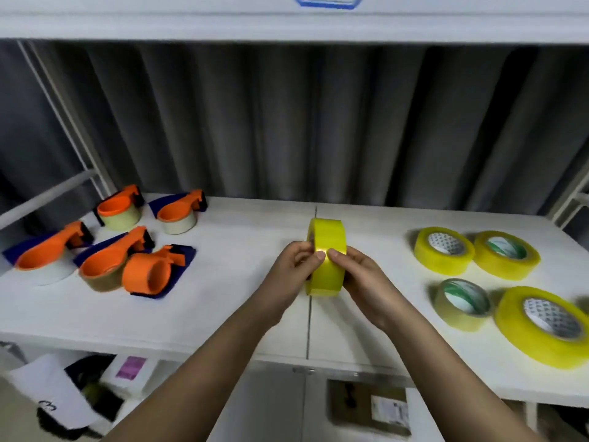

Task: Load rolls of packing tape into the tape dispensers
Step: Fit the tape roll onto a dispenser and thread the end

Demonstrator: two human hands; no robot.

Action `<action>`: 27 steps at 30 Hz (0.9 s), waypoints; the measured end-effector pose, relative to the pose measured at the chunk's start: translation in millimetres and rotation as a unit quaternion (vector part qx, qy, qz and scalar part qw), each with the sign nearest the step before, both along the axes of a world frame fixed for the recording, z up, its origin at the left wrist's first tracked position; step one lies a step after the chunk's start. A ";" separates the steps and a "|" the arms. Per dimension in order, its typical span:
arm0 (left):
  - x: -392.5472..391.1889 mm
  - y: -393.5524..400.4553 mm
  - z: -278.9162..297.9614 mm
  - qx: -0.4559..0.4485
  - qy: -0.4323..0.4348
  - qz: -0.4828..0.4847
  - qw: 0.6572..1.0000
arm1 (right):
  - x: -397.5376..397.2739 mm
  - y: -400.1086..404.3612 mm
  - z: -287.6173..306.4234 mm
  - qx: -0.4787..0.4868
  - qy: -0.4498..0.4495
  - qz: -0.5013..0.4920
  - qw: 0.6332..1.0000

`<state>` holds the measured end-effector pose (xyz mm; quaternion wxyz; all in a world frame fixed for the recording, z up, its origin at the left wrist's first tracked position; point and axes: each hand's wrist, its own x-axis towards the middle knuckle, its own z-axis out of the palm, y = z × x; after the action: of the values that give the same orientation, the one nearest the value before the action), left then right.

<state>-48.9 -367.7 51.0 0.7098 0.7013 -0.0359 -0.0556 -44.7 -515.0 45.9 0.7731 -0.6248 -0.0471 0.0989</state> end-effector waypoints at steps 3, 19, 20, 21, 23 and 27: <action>11.1 42.1 -0.5 0.012 0.010 -0.023 1.000 | 2.9 43.4 -0.4 0.021 0.016 -0.026 0.999; 13.5 153.4 -10.0 0.132 -0.062 0.105 0.984 | 9.6 115.7 -13.3 -0.033 0.036 -0.079 0.996; 11.4 165.5 -12.8 0.148 -0.085 0.141 0.975 | 10.4 119.4 -14.7 -0.034 0.037 -0.076 0.996; 9.8 177.2 -13.2 0.170 -0.103 0.173 0.965 | 10.9 123.9 -15.9 -0.033 0.038 -0.078 0.996; 11.7 204.7 -14.4 0.229 -0.116 0.234 0.938 | 12.0 136.7 -14.9 -0.025 0.038 -0.086 0.995; 22.5 261.3 -17.9 0.248 -0.085 0.300 0.917 | 15.9 167.7 -2.0 -0.036 0.014 -0.087 0.995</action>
<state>-26.4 -106.3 33.1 0.4909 0.8346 0.1308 0.2131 -28.7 -347.2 43.9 0.7564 -0.6524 0.0220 0.0420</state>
